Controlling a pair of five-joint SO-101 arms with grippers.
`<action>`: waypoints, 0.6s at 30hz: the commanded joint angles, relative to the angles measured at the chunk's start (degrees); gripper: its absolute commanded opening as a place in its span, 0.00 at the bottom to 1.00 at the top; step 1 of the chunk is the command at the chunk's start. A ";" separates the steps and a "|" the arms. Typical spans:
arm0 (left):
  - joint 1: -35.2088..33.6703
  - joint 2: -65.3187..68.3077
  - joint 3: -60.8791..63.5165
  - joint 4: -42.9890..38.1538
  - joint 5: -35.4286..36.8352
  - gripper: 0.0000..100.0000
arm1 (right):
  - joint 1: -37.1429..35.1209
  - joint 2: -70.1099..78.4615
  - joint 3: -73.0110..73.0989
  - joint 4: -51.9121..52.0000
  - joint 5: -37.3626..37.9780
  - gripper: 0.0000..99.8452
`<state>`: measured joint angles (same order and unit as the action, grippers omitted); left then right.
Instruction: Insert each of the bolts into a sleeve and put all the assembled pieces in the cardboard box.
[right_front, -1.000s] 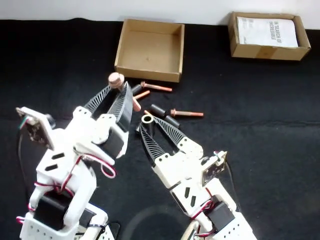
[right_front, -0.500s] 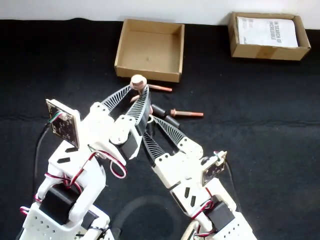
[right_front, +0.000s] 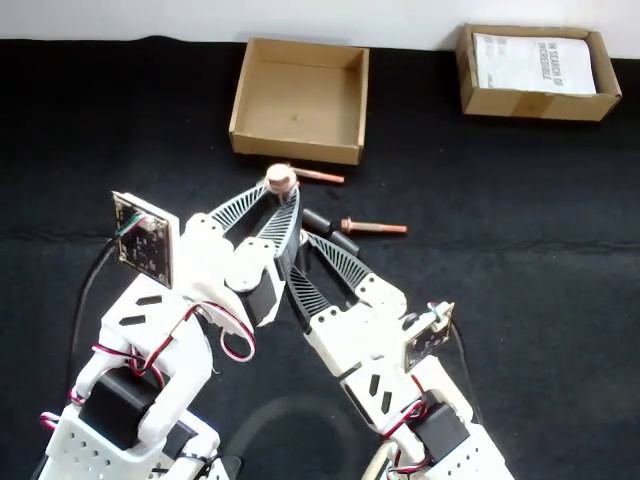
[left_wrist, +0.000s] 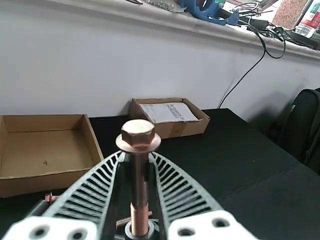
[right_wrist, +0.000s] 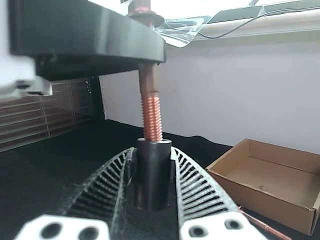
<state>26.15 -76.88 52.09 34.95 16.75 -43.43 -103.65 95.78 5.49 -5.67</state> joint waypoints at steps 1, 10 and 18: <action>0.40 0.13 -3.30 1.58 -0.35 0.01 | 0.84 -0.40 7.87 0.13 -0.35 0.01; 1.63 0.66 -2.86 5.54 -0.35 0.01 | 0.84 -0.31 7.87 0.22 -0.35 0.01; 2.33 0.57 -3.03 9.05 -2.81 0.06 | 0.84 -0.75 7.87 0.22 4.22 0.01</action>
<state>27.82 -76.35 52.09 43.56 15.96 -43.43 -103.65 95.78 5.67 -3.91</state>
